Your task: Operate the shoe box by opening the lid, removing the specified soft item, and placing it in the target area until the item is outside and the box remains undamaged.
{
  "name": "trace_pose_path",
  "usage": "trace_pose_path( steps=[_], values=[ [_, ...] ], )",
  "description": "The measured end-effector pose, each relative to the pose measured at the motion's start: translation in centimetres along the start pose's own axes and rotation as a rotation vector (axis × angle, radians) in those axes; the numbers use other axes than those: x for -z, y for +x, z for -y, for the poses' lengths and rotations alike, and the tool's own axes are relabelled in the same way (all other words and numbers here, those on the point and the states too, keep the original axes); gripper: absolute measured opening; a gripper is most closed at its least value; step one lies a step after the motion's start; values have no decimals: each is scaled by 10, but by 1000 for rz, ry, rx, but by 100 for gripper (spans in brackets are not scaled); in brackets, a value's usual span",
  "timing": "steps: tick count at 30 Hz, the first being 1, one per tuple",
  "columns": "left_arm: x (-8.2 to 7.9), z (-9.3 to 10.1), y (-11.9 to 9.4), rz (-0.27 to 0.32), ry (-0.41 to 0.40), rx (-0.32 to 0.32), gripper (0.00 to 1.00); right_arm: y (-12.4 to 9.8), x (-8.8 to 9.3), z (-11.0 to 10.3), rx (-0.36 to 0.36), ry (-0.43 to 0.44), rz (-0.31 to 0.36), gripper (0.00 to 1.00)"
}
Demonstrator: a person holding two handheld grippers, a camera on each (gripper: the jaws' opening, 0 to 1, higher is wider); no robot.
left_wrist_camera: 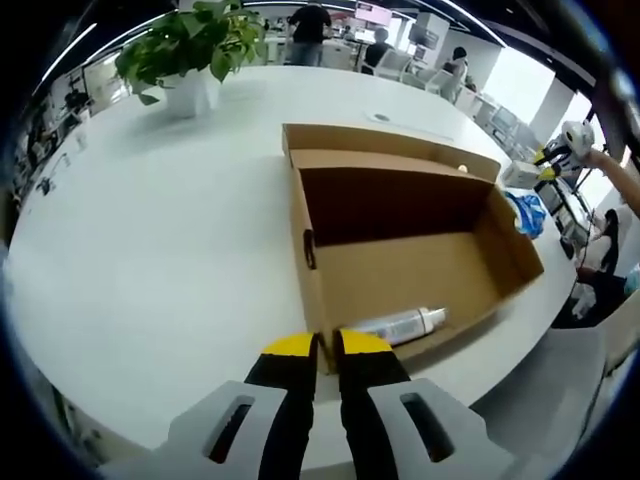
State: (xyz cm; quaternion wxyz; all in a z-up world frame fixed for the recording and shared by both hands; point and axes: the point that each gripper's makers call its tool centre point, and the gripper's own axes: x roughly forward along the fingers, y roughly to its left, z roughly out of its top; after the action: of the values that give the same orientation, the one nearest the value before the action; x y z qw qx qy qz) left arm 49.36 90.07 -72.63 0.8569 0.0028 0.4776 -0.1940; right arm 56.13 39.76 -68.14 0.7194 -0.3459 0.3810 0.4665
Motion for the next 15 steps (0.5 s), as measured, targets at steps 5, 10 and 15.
trace_pose_path(
  steps=[5, 10, 15],
  values=[
    [0, 0, 0, -4, 0, 2, 5, 6, 17, 7, -1, 11, -22, 14],
    [0, 0, 0, -7, 4, 4, 5, 10, 32, 11, -5, 16, -50, 14],
    [0, 0, 1, -12, 5, 3, 5, 14, 47, 14, -9, 19, -73, 14]
  ],
)
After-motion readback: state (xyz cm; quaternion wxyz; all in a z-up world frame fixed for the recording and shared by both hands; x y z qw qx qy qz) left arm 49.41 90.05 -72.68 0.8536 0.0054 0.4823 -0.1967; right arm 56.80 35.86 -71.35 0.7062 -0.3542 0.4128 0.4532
